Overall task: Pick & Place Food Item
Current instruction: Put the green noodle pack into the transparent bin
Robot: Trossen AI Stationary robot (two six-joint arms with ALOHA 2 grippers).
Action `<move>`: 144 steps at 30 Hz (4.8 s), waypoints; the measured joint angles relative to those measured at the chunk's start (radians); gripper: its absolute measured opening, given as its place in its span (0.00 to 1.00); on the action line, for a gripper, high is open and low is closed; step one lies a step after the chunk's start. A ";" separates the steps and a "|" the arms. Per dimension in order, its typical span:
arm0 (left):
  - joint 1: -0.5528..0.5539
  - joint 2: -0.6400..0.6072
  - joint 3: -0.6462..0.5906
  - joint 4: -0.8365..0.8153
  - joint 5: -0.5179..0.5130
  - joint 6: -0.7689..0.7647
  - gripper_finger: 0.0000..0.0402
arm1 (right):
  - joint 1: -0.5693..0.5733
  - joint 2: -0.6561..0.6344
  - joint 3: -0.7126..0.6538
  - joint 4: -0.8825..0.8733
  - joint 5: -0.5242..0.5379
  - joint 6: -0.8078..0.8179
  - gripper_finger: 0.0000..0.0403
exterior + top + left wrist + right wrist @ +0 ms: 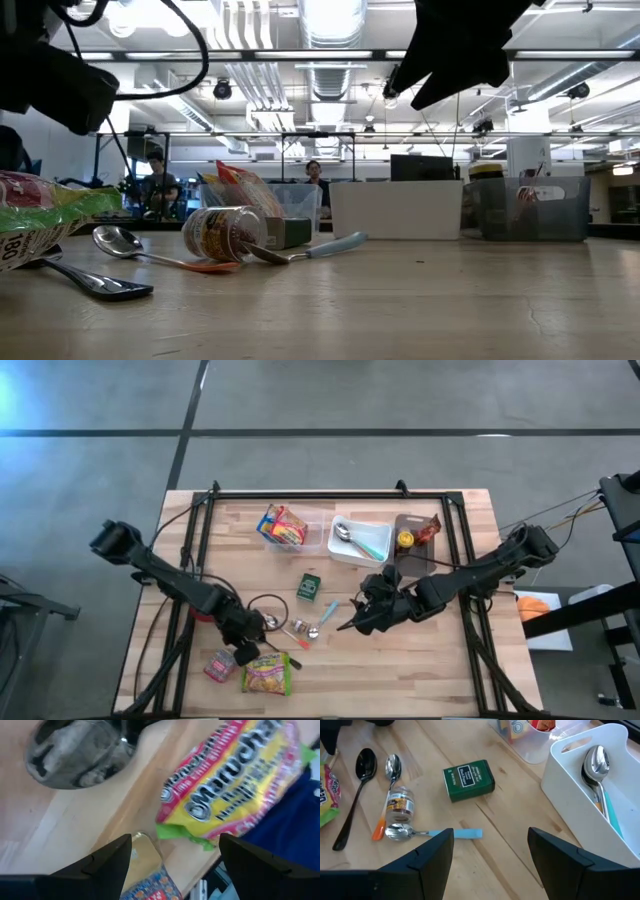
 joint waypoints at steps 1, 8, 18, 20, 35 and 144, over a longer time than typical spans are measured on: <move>0.000 0.010 0.000 0.000 -0.003 0.001 0.76 | 0.000 0.000 0.000 0.000 0.000 0.000 0.63; -0.001 0.074 0.005 0.014 -0.004 0.010 0.76 | 0.002 0.000 0.000 0.000 0.000 0.000 0.63; -0.001 0.089 0.003 0.047 -0.004 0.030 0.67 | 0.002 0.000 0.000 0.000 0.000 0.000 0.63; -0.002 0.089 0.003 0.075 -0.003 0.046 0.60 | 0.002 0.000 -0.001 0.000 0.000 0.000 0.63; -0.005 0.089 0.004 0.141 0.014 0.038 0.20 | 0.002 0.000 -0.001 0.000 0.000 -0.001 0.63; 0.012 0.088 -0.107 0.440 -0.023 0.025 0.01 | 0.030 0.000 -0.006 0.000 -0.008 -0.012 0.63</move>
